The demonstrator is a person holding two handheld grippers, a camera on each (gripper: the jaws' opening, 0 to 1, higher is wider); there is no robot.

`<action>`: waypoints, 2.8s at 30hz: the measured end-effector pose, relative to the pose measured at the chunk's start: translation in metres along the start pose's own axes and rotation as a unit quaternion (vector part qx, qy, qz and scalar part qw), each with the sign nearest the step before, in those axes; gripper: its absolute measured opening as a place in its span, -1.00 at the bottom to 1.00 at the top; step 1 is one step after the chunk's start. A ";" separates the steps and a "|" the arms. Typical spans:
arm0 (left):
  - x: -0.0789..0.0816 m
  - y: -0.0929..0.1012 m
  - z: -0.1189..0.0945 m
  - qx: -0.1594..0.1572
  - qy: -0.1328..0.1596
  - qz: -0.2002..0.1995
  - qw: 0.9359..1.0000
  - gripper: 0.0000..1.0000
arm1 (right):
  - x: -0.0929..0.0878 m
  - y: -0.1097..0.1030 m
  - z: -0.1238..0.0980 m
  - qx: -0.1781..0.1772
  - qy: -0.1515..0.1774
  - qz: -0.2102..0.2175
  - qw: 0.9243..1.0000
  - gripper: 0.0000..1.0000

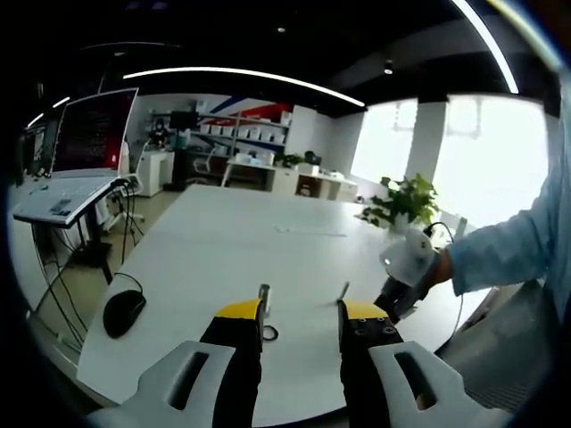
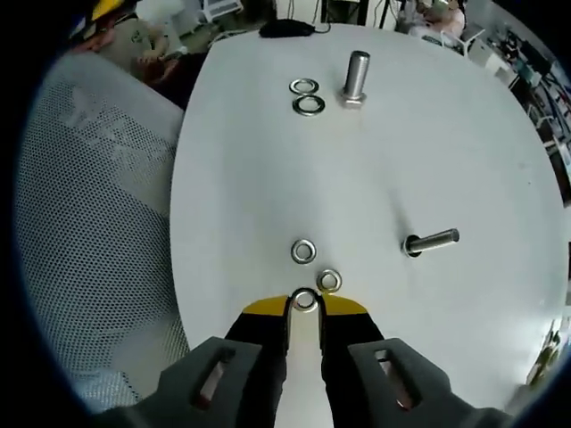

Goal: Place the washer onto the threaded stud by aligning its center hole with the stud, sliding it down to the base, and recovering from edge contact or off-axis alignment until the washer reaches the visible bottom stop.

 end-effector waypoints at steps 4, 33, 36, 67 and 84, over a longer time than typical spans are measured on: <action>0.000 0.000 0.000 0.000 0.001 0.000 1.000 -0.38 | 0.003 0.004 -0.006 0.000 0.005 0.000 1.000 -0.72; 0.000 0.000 0.000 0.000 0.001 0.000 1.000 -0.38 | 0.020 0.042 -0.037 -0.057 0.028 -0.016 0.998 -0.72; 0.000 0.000 0.000 0.000 0.001 0.000 1.000 -0.38 | 0.024 0.045 -0.039 -0.065 0.037 -0.015 0.997 -0.72; 0.000 0.000 0.000 0.000 -0.001 0.000 1.000 -0.37 | 0.044 0.059 -0.033 -0.113 0.060 -0.030 0.991 -0.72; -0.001 -0.001 0.001 0.001 -0.006 -0.001 1.000 -0.37 | 0.044 0.059 -0.021 -0.099 0.043 -0.029 0.994 -0.72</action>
Point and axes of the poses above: the point that each gripper's makers call its tool centre point, and the gripper's own axes: z roughly forward along the fingers, y roughly to its right, x roughly out of its top, the point moved 10 cm from there along -z, roughly backward along the fingers, and after that the axes turned 8 degrees about z, right-handed, at the moved point
